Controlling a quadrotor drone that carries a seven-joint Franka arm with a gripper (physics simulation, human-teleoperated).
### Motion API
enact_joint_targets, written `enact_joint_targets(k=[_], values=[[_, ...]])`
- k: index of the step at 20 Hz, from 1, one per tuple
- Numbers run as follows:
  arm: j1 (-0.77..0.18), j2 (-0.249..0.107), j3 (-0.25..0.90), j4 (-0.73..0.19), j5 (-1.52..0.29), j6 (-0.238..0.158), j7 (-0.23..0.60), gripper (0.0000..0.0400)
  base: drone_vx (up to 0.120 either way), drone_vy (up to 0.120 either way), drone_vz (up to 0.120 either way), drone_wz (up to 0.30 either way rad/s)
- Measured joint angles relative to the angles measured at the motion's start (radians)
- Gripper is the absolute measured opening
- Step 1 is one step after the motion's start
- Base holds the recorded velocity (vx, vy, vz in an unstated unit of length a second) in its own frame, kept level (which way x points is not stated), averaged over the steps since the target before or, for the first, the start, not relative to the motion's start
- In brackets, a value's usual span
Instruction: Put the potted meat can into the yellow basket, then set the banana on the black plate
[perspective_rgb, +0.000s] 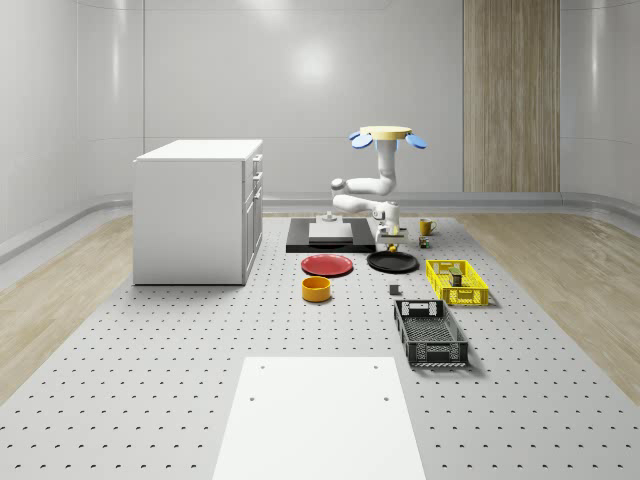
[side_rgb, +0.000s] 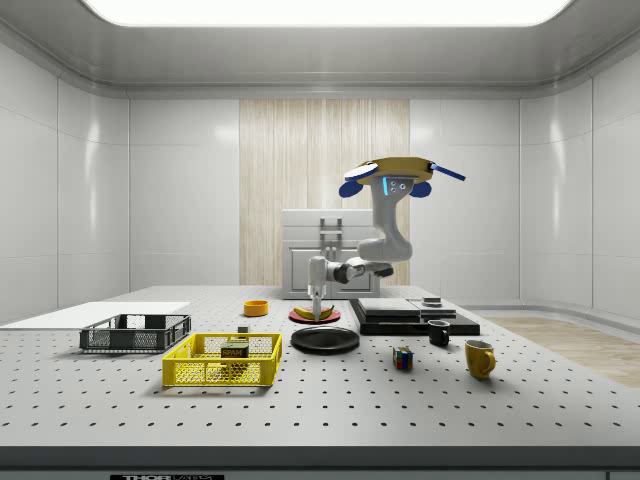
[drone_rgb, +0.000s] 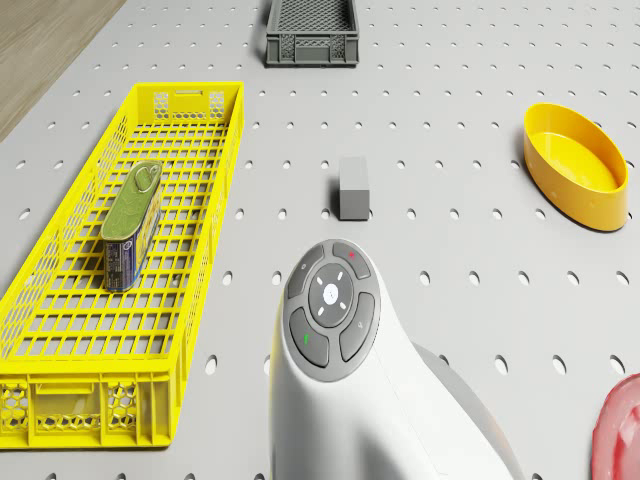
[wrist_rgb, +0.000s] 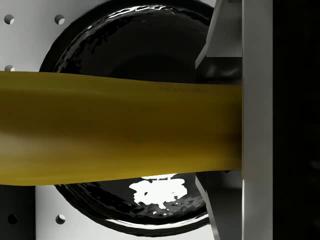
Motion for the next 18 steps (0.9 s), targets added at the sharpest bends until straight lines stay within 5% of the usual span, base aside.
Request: enact_joint_targets(k=[18], values=[[-0.029,0.02,-0.163,0.08,-0.156,0.072,-0.012,0.0201,0.0,0.0,0.0,0.0]])
